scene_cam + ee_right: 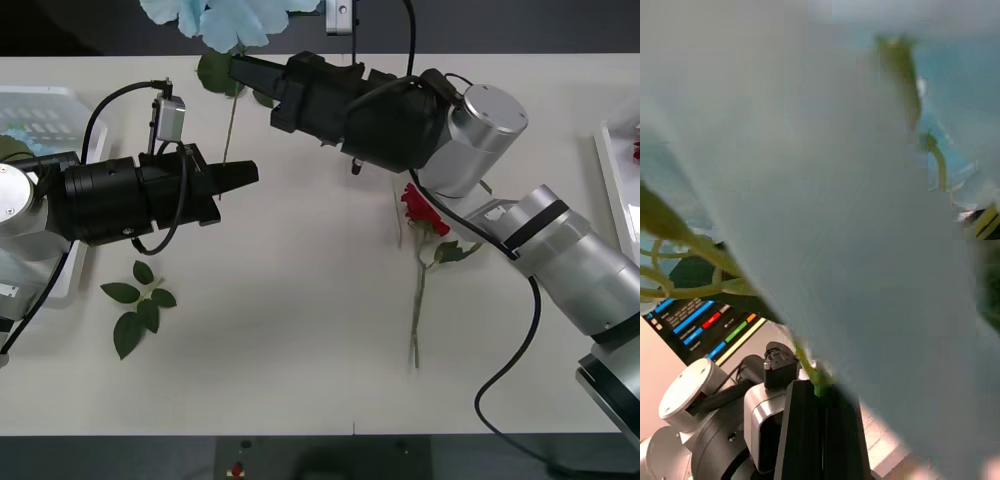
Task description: Put the red flowers into the right box and the blue flowers into the left box
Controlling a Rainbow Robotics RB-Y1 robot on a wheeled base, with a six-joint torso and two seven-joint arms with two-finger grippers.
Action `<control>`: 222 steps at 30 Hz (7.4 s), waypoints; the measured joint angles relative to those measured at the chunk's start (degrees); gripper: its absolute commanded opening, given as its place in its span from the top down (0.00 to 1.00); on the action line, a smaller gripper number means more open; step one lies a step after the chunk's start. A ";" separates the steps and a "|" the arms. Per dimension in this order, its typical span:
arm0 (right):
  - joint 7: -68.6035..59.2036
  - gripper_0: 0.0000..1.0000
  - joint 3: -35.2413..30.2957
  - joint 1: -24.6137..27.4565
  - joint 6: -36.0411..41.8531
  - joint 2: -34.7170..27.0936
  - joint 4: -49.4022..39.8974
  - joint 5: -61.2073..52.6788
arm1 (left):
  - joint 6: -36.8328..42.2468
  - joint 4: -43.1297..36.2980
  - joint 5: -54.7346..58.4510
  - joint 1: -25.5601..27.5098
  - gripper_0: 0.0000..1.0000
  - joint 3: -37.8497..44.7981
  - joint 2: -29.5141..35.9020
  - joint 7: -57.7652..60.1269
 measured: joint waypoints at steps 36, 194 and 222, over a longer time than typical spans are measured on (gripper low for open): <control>0.00 0.07 16.64 -0.01 4.02 -35.80 -6.92 -2.37 | 10.08 -1.97 -31.78 1.04 1.00 23.74 4.98 27.65; -53.29 0.02 5.18 -8.80 27.23 -43.79 16.75 39.38 | -11.28 -1.43 5.30 -1.91 0.00 -9.60 14.00 -2.47; -133.78 0.02 26.69 -8.81 32.14 -31.44 -30.39 90.94 | -11.27 -1.32 6.00 -1.91 0.00 -9.60 14.01 -3.40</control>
